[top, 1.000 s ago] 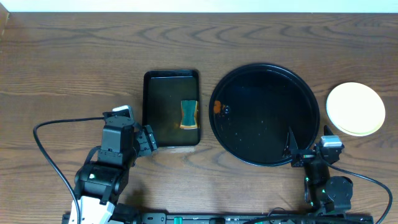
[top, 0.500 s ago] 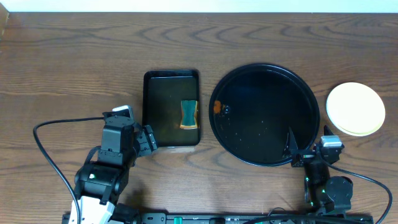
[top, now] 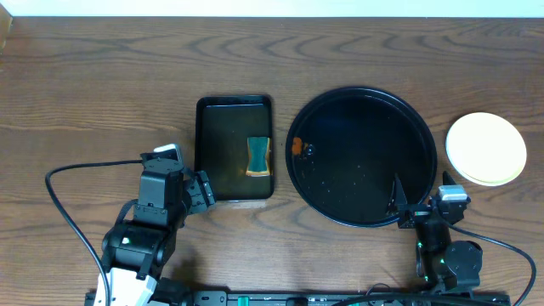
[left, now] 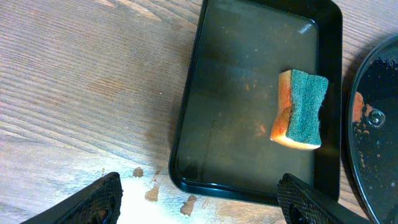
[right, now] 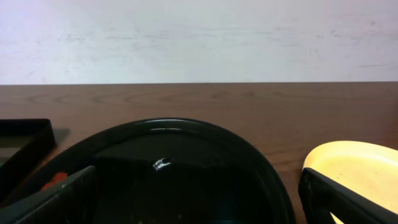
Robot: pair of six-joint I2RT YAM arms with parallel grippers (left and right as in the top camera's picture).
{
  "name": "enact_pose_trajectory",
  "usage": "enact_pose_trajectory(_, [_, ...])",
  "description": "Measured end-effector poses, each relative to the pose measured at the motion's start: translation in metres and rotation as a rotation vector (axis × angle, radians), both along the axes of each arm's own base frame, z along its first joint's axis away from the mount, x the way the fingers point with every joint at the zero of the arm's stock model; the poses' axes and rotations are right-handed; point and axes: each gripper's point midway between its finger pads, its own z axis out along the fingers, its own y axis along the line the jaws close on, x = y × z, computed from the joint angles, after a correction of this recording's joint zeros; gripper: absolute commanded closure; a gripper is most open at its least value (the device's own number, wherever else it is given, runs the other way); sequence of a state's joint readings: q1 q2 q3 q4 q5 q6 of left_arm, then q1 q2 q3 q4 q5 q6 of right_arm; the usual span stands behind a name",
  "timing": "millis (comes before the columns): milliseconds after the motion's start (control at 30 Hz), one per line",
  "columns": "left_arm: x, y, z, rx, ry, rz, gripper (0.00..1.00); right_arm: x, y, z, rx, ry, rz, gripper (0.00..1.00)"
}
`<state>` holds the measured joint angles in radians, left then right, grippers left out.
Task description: Clean dirty plates on tray and stack at the side
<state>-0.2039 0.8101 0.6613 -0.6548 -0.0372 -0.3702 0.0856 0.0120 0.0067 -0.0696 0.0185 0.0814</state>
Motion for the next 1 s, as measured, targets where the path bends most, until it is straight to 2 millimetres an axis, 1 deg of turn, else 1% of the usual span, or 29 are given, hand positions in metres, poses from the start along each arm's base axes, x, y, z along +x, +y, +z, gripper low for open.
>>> enact_pose_trajectory(133, [-0.004, 0.002, -0.003, 0.009, 0.017, 0.004, 0.19, 0.000, 0.000, 0.000, -0.003, 0.000, 0.000, 0.01])
enact_pose_trajectory(200, [0.001, 0.005, 0.002, 0.015, -0.021, 0.012, 0.19, 0.000, 0.000, 0.000, -0.003, 0.000, 0.000, 0.01])
enact_pose_trajectory(267, [0.006, 0.009, 0.010, 0.020, -0.100, 0.019, 0.19, 0.000, 0.000, 0.000, -0.003, 0.000, 0.000, 0.01])
enact_pose_trajectory(367, [0.016, 0.019, 0.026, 0.027, -0.264, 0.041, 0.19, 0.000, 0.000, 0.000, -0.003, -0.001, 0.000, 0.01])
enact_pose_trajectory(500, [0.018, 0.036, 0.038, 0.044, -0.472, 0.085, 0.19, 0.000, 0.000, 0.000, -0.003, 0.000, 0.000, 0.01])
enact_pose_trajectory(700, [0.013, 0.053, 0.038, 0.059, -0.721, 0.139, 0.19, 0.000, 0.000, 0.000, -0.003, -0.001, 0.000, 0.01])
enact_pose_trajectory(833, [0.009, 0.060, 0.049, 0.098, -0.880, 0.145, 0.19, 0.000, 0.000, 0.000, -0.003, 0.000, 0.000, 0.01])
enact_pose_trajectory(900, [0.006, 0.060, 0.050, 0.125, -0.915, 0.130, 0.19, 0.000, 0.000, 0.000, -0.003, 0.000, 0.001, 0.01])
enact_pose_trajectory(1000, [0.004, 0.059, 0.045, 0.169, -0.902, 0.096, 0.19, 0.000, 0.000, 0.000, -0.003, 0.000, 0.000, 0.01])
